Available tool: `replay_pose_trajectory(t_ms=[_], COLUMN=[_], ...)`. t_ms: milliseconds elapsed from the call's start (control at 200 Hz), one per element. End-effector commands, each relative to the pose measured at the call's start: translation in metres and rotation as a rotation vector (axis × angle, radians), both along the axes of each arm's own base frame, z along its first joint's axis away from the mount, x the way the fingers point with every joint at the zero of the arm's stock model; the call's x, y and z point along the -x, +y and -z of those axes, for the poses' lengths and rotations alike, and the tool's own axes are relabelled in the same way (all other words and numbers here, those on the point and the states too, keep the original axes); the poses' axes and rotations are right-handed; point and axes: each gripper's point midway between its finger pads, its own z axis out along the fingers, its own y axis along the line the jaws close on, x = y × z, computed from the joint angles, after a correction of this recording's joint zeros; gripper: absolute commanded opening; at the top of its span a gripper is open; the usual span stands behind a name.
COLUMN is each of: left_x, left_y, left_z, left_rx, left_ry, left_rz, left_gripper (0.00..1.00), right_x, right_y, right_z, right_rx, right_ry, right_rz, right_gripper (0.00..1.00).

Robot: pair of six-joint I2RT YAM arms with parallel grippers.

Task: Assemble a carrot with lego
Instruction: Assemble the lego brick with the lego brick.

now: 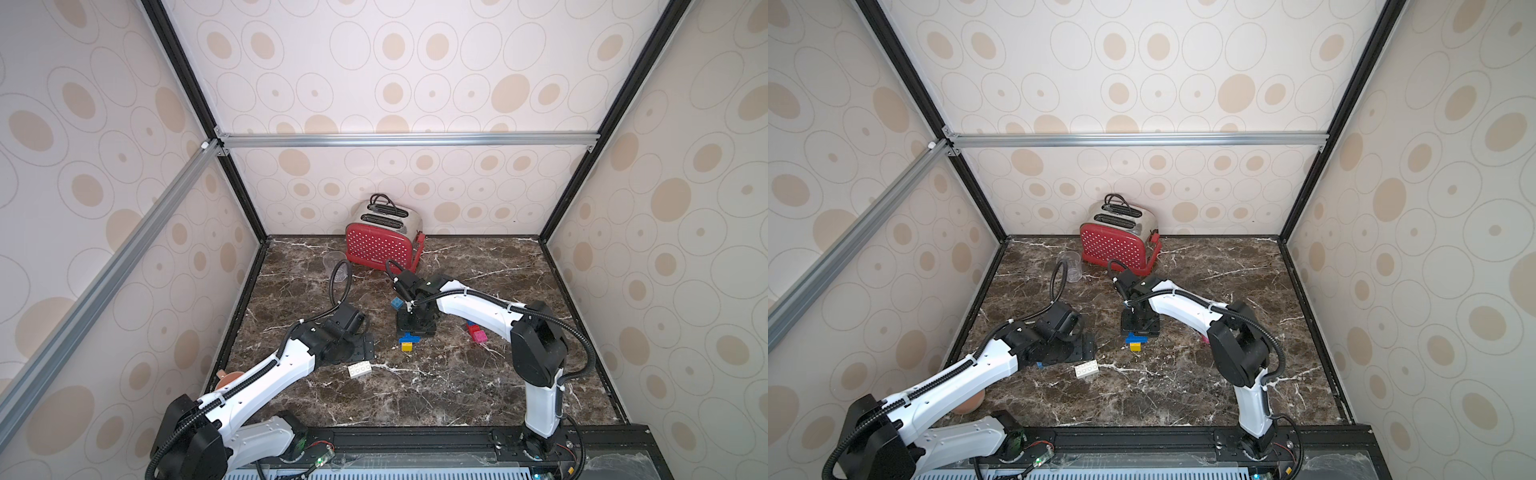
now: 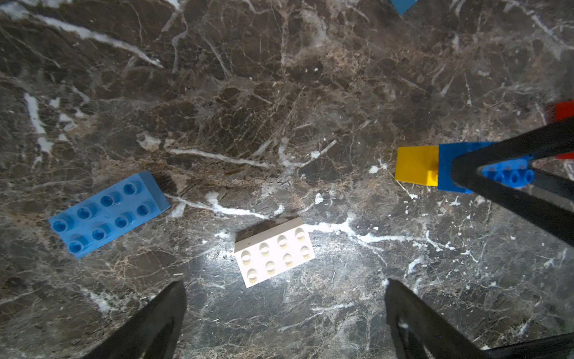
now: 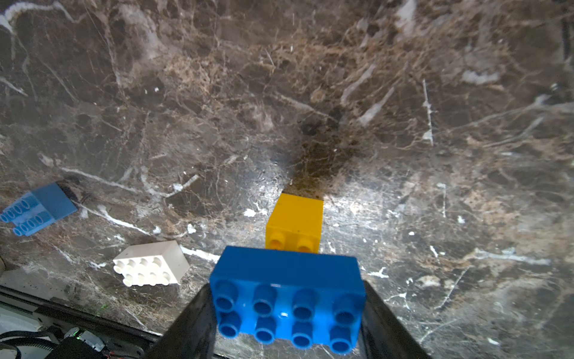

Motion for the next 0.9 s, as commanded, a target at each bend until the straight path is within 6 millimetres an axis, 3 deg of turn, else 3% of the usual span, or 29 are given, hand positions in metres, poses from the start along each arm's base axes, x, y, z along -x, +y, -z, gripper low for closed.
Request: replay_pose_trajectory(t_ms=[0, 896], left_x=[-0.002, 0.001], left_y=[0.002, 0.005], left_z=[-0.002, 0.003], left_rx=[0.004, -0.002], left_ry=[-0.012, -0.003], left_rz=[-0.009, -0.016], left_gripper=[0.99, 0.99], right_x=[0.002, 0.007], right_y=[0.001, 0.001], right_z=[0.004, 0.025], right_rx=[0.02, 0.102], right_ry=[0.025, 0.044], right_rz=[0.011, 0.017], right_gripper=[0.6, 0.59])
